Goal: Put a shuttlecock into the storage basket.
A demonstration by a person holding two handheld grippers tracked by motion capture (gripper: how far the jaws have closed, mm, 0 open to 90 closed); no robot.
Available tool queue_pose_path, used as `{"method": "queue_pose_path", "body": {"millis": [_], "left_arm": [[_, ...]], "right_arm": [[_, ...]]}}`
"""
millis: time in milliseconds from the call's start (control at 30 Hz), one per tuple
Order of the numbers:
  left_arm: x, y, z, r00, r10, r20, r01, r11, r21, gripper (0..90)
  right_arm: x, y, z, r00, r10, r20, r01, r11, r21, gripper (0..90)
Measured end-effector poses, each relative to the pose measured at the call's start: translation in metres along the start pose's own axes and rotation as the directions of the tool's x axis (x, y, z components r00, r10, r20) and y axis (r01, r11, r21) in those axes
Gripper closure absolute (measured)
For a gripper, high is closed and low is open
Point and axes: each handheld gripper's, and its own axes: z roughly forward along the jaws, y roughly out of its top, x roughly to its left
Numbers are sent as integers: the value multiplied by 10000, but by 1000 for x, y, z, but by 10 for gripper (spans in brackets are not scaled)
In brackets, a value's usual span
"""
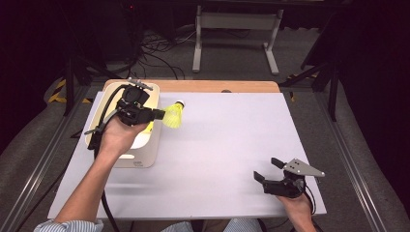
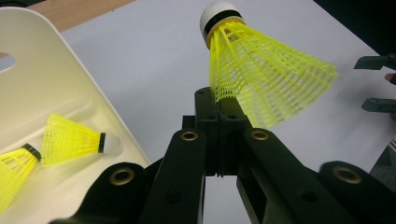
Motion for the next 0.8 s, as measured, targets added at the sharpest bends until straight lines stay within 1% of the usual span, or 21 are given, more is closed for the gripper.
{"method": "queue_pose_path", "body": {"millis": [133,400,433,467,567,667,800], "left_arm": [[6,-1,-5,9999,-80,-148,79,10000,-56,900],[16,-5,-12,9992,-266,-308,259,9995,-207,900],[18,-5,-13,9989,-267,-390,259,9995,-200,900],[19,-6,-13,9985,-362,-410,353,9991,-222,900],[22,-7,-15,9979,-385,-520,373,9990,-233,900],[29,-11,-19,9958,-609,-677,591,9978,-284,900],[34,-13,-22,9941,-721,-806,696,9970,-329,900]], "right_arm": [[0,0,0,10000,20,7,-21,10000,24,118],[-1,0,0,10000,59,-3,-59,10000,15,118],[-1,0,0,10000,70,-1,-70,10000,21,117],[-1,0,0,10000,74,-6,-74,9999,77,118],[-1,-1,1,10000,93,-19,-93,9999,79,117],[-1,0,1,9999,112,-5,-112,9999,56,117],[-1,-1,1,9999,118,-16,-118,9999,73,117]]}}
